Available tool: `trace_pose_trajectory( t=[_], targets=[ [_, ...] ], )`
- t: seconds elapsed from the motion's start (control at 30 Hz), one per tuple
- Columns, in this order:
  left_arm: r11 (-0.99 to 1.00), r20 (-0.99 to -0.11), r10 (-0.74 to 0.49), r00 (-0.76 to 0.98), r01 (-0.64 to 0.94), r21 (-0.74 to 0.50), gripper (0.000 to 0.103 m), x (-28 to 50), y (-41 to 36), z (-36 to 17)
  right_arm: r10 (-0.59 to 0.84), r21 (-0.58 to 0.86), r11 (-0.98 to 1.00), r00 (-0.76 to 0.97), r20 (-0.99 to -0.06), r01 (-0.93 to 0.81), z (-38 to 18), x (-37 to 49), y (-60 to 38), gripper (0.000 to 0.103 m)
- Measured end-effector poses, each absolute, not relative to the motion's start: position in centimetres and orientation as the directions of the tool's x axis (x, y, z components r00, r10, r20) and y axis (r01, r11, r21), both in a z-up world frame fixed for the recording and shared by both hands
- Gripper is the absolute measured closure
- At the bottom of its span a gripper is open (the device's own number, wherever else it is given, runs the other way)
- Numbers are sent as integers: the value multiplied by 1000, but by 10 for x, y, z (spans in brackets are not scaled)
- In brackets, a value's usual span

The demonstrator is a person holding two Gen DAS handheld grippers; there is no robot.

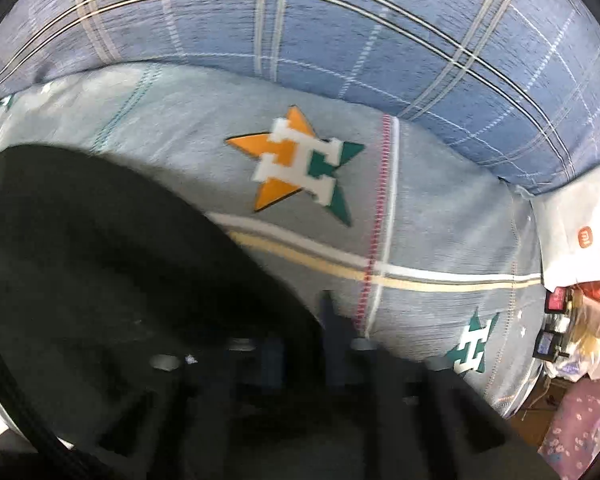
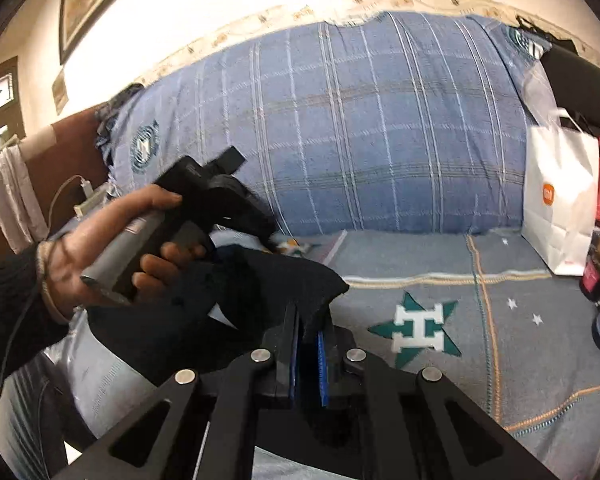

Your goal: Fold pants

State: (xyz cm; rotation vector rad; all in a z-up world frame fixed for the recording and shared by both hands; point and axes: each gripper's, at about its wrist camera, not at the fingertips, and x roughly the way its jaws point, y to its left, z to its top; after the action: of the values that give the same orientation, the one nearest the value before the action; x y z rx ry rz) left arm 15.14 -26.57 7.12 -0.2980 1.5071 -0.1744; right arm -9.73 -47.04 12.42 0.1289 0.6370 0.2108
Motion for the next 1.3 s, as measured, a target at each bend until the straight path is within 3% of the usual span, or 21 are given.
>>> trace_pose_trajectory(
  t=[0.07, 0.13, 0.23, 0.33, 0.43, 0.53, 0.57, 0.63, 0.67, 0.7, 0.87, 1.03, 1.13, 1.27, 1.3],
  targets=[
    [920, -926, -366, 98, -114, -376, 95, 146, -251, 78, 234, 216, 968, 782, -578, -130, 119, -90, -483, 95],
    [834, -843, -497, 207, -157, -530, 96, 137, -226, 100, 216, 251, 965, 789, -575, -82, 116, -80, -497, 95],
    [769, -758, -563, 331, -125, -626, 96, 110, -205, 131, 245, 393, 919, 803, -544, -15, 113, -64, -529, 95],
    [762, -730, -572, 375, -86, -642, 96, 66, -200, 134, 280, 479, 878, 804, -525, 7, 108, -65, -544, 95],
    [836, -780, -508, 366, -10, -549, 96, 28, -212, 111, 283, 473, 880, 753, -594, 42, 94, -74, -541, 94],
    [858, -820, -487, 301, -11, -514, 96, -7, -213, 68, 307, 539, 831, 691, -654, 141, 66, -96, -548, 86],
    [846, -816, -504, 284, -30, -532, 96, -17, -209, 54, 309, 560, 811, 689, -656, 170, 60, -103, -552, 81],
    [816, -794, -539, 283, -59, -575, 96, -28, -200, 41, 319, 619, 751, 693, -647, 232, 48, -119, -563, 58],
    [800, -779, -557, 288, -67, -596, 96, -34, -195, 39, 323, 650, 709, 692, -645, 275, 41, -128, -568, 28],
    [779, -759, -578, 300, -72, -623, 96, -40, -190, 36, 327, 674, 673, 696, -640, 304, 35, -134, -571, 17],
    [763, -741, -601, 301, -60, -643, 96, -48, -185, 38, 398, 809, 507, 752, -525, 297, 23, -151, -584, 17],
    [755, -737, -614, 283, -61, -653, 96, -45, -182, 39, 419, 795, 574, 763, -492, 198, 43, -147, -565, 19],
    [751, -736, -619, 273, -67, -657, 96, -42, -181, 36, 420, 737, 628, 688, -592, 251, 31, -130, -551, 19],
    [764, -747, -610, 264, -53, -642, 96, -34, -183, 38, 360, 633, 704, 607, -708, 321, 21, -113, -541, 31],
    [767, -749, -607, 265, -50, -640, 96, -36, -182, 39, 314, 581, 742, 592, -742, 335, 22, -108, -538, 39]
  ],
)
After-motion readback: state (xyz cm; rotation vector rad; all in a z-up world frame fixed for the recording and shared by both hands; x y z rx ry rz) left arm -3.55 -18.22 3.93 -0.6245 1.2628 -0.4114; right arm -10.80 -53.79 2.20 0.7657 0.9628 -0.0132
